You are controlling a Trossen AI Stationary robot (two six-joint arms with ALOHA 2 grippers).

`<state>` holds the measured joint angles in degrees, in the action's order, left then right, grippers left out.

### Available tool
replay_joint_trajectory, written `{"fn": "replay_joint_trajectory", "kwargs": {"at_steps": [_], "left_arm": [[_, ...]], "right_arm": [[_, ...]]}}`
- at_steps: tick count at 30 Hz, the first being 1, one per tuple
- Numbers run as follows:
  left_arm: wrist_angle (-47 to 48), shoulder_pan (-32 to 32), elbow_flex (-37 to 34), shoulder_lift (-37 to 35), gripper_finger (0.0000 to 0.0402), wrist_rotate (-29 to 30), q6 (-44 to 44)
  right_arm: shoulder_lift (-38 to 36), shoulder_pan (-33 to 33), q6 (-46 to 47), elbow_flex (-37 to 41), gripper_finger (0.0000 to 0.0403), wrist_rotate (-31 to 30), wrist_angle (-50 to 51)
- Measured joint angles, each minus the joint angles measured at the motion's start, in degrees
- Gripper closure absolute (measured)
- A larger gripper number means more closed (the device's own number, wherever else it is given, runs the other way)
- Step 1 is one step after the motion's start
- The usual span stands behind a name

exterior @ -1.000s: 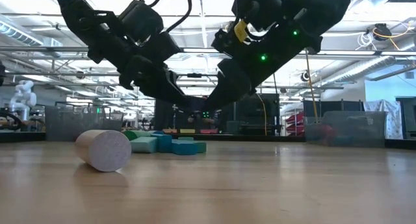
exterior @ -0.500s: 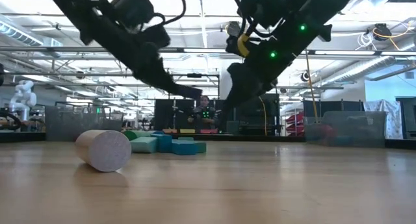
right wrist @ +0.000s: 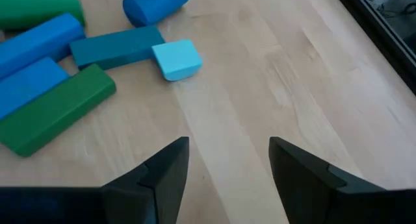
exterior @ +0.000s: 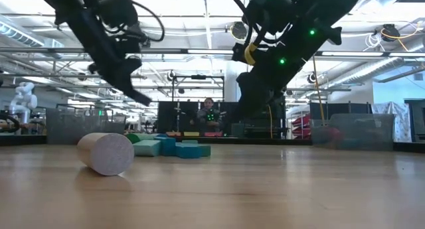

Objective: Sort blocks by size
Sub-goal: Put the blue rectangular block into the left black bin

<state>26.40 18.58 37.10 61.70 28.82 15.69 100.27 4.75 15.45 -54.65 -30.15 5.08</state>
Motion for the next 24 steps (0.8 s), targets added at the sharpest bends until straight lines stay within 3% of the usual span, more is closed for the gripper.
{"fn": "replay_joint_trajectory", "kwargs": {"at_steps": [10,17,24], "left_arm": [[9.4,5.1,-0.3,-1.4,0.0341,5.8,7.9],[7.3,9.6,-5.2,-1.4,0.0341,7.0,11.3],[3.5,15.1,-9.6,-1.4,0.0341,3.8,12.5]], "right_arm": [[0.0,0.2,-0.1,0.0,0.0204,0.1,0.0],[0.0,0.2,0.2,0.0,0.0204,0.2,-0.1],[0.0,0.1,0.2,0.0,0.0204,0.2,-0.6]]}}
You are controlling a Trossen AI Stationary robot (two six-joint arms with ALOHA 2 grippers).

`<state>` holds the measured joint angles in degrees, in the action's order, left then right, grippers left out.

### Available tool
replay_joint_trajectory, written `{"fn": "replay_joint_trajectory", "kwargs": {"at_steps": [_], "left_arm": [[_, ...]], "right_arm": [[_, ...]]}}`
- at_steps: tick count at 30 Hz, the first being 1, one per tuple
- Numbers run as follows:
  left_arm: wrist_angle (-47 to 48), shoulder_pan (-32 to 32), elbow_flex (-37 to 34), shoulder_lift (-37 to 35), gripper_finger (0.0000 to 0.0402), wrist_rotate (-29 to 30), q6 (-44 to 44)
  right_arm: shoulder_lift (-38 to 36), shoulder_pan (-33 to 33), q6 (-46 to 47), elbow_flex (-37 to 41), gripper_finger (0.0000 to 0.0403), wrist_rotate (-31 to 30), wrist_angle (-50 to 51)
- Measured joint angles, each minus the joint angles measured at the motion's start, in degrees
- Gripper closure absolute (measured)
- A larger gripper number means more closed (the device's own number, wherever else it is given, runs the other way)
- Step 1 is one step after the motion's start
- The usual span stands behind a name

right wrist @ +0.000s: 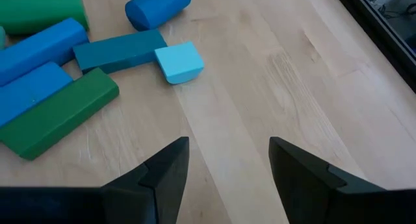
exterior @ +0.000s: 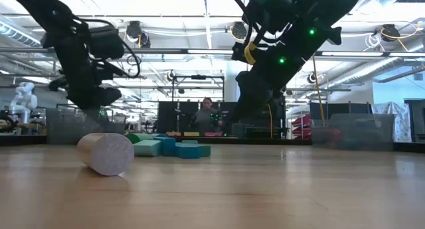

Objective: Sort blocks by size
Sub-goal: Put the blue rectangular block into the left black bin, then put the light blue half circle block into the right black bin

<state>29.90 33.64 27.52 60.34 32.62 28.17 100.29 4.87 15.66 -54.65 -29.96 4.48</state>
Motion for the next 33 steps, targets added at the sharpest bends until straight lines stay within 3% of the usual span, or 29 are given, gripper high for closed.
{"fn": "replay_joint_trajectory", "kwargs": {"at_steps": [13,21,33], "left_arm": [[-0.7,5.7,0.0,0.0,0.0337,-5.7,0.0],[-1.1,5.7,0.0,0.0,0.0233,-5.7,-0.4],[-6.2,4.7,0.2,-0.2,0.0220,-6.7,-5.0]], "right_arm": [[0.0,0.0,0.2,0.0,0.0204,0.0,0.1],[0.0,0.0,0.2,0.1,0.0204,0.4,-2.8],[7.1,-5.9,-15.4,0.1,0.0204,17.5,-25.5]]}}
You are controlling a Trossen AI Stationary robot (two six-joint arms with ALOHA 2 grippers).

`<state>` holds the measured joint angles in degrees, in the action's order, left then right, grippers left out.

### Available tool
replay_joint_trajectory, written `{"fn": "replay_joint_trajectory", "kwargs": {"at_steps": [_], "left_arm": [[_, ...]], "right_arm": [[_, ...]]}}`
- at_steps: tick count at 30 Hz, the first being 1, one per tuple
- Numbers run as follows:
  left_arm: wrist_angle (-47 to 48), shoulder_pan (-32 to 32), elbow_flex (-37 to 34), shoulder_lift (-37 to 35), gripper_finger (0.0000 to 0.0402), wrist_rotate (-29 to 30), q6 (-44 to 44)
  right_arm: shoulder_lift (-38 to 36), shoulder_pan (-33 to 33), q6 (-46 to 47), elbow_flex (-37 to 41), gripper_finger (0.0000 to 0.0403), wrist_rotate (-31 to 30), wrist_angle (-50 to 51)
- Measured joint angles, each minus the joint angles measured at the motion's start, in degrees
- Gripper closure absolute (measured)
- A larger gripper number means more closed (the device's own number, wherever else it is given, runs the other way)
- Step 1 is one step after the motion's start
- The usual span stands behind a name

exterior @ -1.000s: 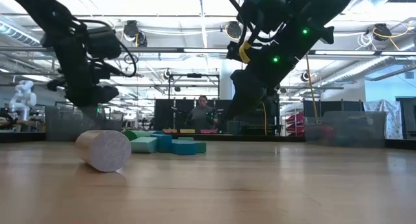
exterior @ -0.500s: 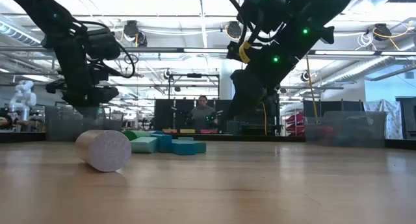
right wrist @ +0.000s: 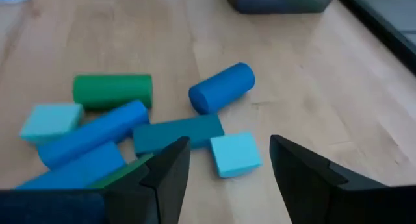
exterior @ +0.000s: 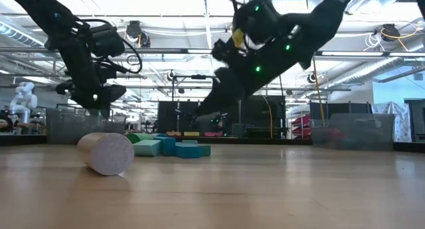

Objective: Sort blocks by size
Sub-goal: Put the light blue half circle block into the right black bin

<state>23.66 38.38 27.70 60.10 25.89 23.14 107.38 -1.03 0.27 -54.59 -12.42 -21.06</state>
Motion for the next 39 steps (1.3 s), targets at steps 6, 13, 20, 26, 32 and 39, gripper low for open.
{"fn": "replay_joint_trajectory", "kwargs": {"at_steps": [6,13,20,26,32,39], "left_arm": [[-0.9,-1.8,1.8,-0.3,0.0220,-0.2,-2.8],[-0.9,-4.4,3.8,-0.4,0.0219,-0.2,-3.1],[-1.0,-7.8,6.5,-0.4,0.0219,-0.3,-4.5],[-1.9,-11.2,7.2,-0.4,0.0219,-0.4,-6.0],[-4.2,-13.0,7.2,-0.4,0.0219,-0.6,-7.4],[-5.4,-14.2,7.2,-0.4,0.0219,-1.1,-7.5]], "right_arm": [[1.7,-4.0,-4.7,0.0,0.0194,6.9,-0.8],[5.3,-6.9,-4.7,-1.5,0.0103,12.6,-1.3],[11.7,-7.7,-3.3,-8.4,0.0048,12.8,4.3],[13.4,-7.7,-2.9,-12.0,0.0068,13.2,9.3],[13.0,-7.6,-2.0,-12.0,0.0134,13.4,10.9],[12.4,-7.6,-1.4,-12.0,0.0239,13.2,12.8]]}}
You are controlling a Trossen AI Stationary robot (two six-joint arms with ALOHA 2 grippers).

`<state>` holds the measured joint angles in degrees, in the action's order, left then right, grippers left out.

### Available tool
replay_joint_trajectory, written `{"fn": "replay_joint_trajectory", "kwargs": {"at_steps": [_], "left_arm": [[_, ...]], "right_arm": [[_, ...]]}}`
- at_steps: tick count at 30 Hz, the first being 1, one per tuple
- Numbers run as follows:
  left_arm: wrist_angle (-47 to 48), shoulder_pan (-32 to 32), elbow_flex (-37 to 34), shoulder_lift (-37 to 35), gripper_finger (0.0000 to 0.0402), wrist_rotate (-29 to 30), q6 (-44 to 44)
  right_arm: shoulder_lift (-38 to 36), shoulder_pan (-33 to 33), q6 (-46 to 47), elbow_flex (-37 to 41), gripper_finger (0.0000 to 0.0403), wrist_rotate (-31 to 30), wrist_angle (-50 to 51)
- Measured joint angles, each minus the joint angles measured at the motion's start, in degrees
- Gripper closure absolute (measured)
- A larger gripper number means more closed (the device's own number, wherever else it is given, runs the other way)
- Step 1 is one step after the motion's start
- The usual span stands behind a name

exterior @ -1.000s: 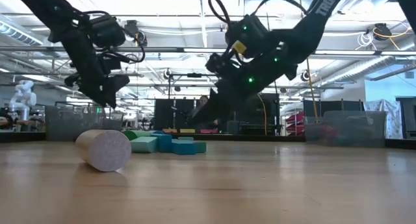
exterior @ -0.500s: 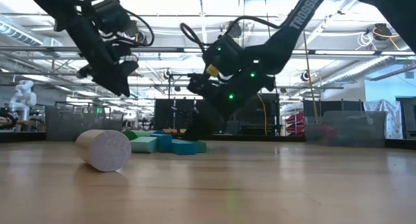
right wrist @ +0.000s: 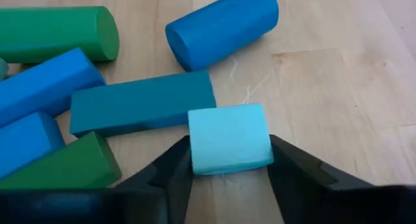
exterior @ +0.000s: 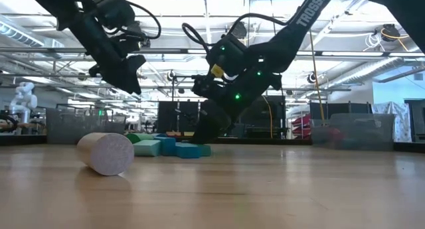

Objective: Sort blocks by size
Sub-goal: Put the light blue half circle block into the right black bin

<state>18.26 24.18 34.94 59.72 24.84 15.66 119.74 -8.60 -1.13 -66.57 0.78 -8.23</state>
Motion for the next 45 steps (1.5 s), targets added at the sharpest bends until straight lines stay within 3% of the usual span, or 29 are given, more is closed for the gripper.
{"fn": "replay_joint_trajectory", "kwargs": {"at_steps": [2,13,24,32,38,45], "left_arm": [[0.0,0.0,0.0,0.0,0.0219,0.0,0.0],[0.2,0.0,0.0,0.0,0.0219,-0.2,0.0],[0.2,-0.9,0.0,0.0,0.0219,-0.6,0.0],[0.2,-1.5,0.0,0.0,0.0219,-0.7,0.0],[0.2,-1.5,0.0,0.0,0.0219,-0.7,0.1],[0.0,-1.5,-0.1,0.0,0.0219,-0.7,0.4]], "right_arm": [[-0.1,0.0,-0.1,0.0,0.0260,-0.1,0.0],[-4.3,0.0,-6.3,0.3,0.0261,-0.8,6.7],[-14.0,-0.1,-16.4,2.8,0.0259,13.3,18.6],[-26.7,-1.2,-15.6,10.4,0.0258,14.0,24.8],[-38.3,-2.9,-9.7,17.0,0.0258,5.5,30.0],[-50.7,-3.5,0.6,21.1,0.0255,-11.1,40.0]]}}
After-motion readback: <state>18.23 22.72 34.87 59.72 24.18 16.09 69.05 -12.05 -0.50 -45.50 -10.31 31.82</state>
